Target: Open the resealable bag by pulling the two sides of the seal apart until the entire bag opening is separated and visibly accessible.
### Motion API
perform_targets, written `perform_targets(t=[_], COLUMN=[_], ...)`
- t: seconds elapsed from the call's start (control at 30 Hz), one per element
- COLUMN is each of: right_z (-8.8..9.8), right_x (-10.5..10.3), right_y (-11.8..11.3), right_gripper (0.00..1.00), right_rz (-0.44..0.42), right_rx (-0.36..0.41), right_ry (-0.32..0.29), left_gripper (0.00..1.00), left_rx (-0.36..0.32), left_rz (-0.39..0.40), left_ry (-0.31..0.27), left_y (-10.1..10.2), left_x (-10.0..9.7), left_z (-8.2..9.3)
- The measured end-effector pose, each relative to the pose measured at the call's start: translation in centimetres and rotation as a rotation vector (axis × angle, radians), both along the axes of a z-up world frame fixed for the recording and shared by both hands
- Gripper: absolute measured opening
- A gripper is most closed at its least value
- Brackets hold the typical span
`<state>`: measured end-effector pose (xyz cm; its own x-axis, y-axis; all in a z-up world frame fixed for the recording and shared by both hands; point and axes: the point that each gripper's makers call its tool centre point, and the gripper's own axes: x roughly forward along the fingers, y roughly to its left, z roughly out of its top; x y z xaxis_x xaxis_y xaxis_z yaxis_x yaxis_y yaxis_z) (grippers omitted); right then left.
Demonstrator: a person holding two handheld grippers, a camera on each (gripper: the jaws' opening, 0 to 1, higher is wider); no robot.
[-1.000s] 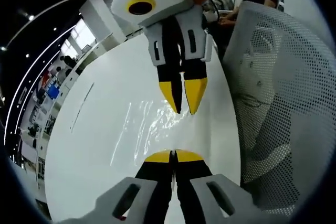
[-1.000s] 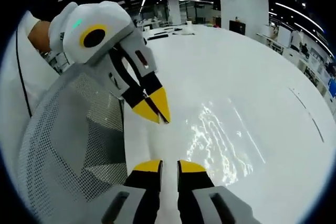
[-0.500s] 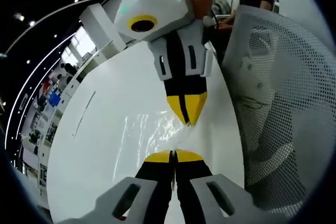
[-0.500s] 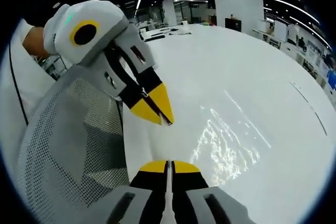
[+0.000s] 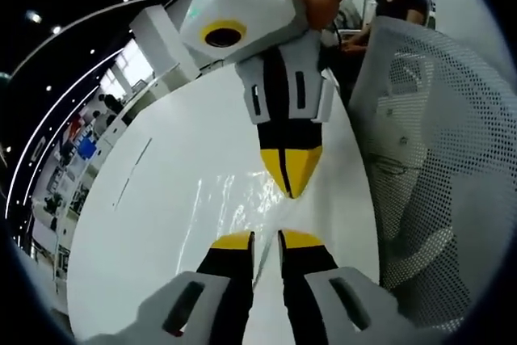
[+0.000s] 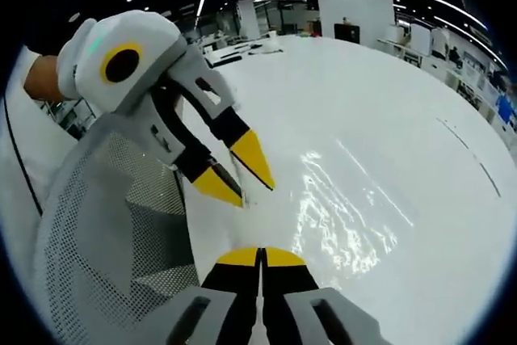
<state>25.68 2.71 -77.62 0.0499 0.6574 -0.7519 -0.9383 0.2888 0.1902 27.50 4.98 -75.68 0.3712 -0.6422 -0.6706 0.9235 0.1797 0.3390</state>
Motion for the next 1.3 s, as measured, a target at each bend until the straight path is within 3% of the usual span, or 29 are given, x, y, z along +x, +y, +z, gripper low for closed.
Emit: perform_targets(t=[0.1,0.2,0.57,0.73,0.9,1.03,1.17,1.3], right_z=[-0.1,0.1,0.0,0.4,1.0,1.4,2.3,3.2], right_x=[0.1,0.3,0.4,0.5,0.6,1.1,1.8,2.5], right_y=[-0.2,-0.1,0.4,0.8,1.2,1.3,1.5,1.5], right_gripper=[0.00,0.00,0.00,0.00,0.00,0.00,0.00,0.00], right_rz=[-0.008,-0.029,-0.063,-0.064,-0.045,-0.047,-0.036,-0.043], right_rx=[-0.021,-0.022,-0.056,-0.042,-0.029,-0.012,0.010,0.028], right_ry=[0.005,0.027,0.055,0.050,0.015,-0.011,-0.074,-0.134], left_gripper=[0.17,0.21,0.11,0.11,0.11,0.11,0.04,0.01], left_rx=[-0.017,0.021,-0.013,0.026,0.027,0.067,0.051,0.079], left_rz=[-0.031,-0.086,-0.124,-0.152,-0.145,-0.170,-0.165,-0.163], left_ry=[0.011,-0.014,-0.085,-0.051,-0.054,-0.059,-0.079,-0.092], left_y=[-0.3,-0.5,-0.8,-0.5,-0.6,-0.9,-1.4,-1.2], left_x=[-0.8,-1.5,-1.9,-2.6,-2.5,-2.7,-2.5,-2.2], left_z=[0.1,-0.2,1.3,-0.1,-0.2,-0.6,-0.2,-0.5])
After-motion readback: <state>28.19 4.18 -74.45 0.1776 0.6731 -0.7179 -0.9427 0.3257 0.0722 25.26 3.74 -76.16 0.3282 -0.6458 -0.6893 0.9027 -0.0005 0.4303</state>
